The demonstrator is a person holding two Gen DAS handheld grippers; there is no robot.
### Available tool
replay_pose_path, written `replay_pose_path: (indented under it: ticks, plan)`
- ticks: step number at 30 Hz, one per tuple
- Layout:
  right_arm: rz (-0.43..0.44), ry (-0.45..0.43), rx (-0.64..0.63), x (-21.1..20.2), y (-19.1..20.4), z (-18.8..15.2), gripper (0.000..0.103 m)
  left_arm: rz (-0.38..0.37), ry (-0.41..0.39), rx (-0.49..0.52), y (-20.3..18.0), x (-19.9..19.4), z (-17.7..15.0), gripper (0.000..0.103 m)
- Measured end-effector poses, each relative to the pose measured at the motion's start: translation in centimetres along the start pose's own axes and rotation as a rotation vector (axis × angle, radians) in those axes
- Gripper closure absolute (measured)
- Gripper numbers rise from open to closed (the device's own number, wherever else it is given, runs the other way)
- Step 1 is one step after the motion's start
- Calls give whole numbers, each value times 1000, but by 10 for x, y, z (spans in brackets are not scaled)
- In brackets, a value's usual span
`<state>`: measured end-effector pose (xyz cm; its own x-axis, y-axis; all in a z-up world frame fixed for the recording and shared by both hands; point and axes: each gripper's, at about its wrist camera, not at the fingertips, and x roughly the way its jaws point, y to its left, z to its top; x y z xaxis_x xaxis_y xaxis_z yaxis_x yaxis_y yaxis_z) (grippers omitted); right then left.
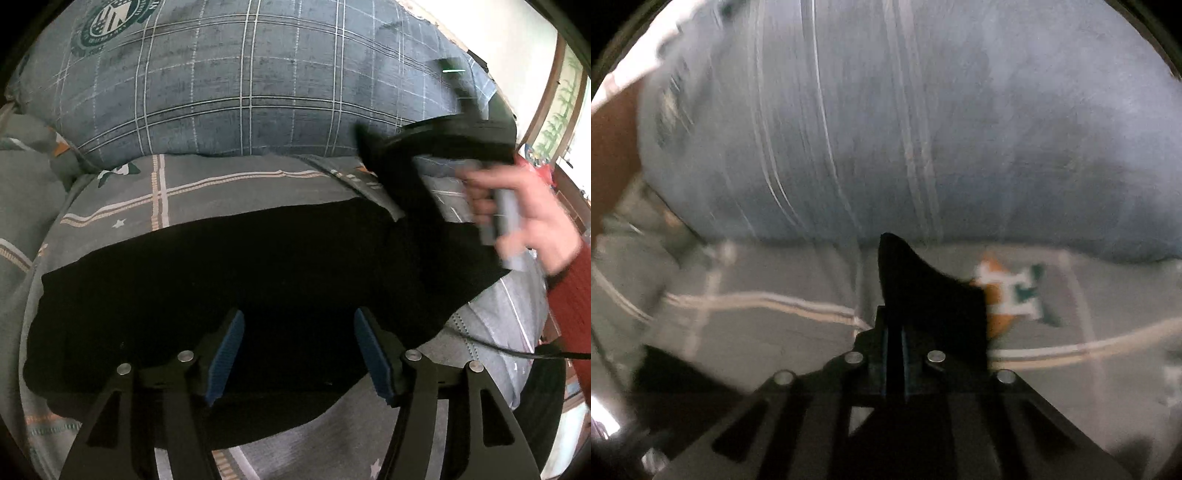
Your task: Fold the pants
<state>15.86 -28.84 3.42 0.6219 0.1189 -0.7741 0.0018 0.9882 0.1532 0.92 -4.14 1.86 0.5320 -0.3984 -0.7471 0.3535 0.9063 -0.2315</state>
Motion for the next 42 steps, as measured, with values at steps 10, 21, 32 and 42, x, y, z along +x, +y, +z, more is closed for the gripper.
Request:
replay_pose_path:
  ticks: [10,21,32,42]
  plan:
    - [-79,-125,246,-144,-129,-124,99,-5,-17,-60,-3,6,-4,41]
    - [-94,-32,402,-121,-158,-179,82,29,-44,-75,3,-28,-4,40]
    - [-2,-151,248,-165,-90,-168,53,167,-95,-283,92,-100,-41,20]
    - [387,-49,-298,-83,116,-171,52,159,-85,-489,128,-92,-46,20]
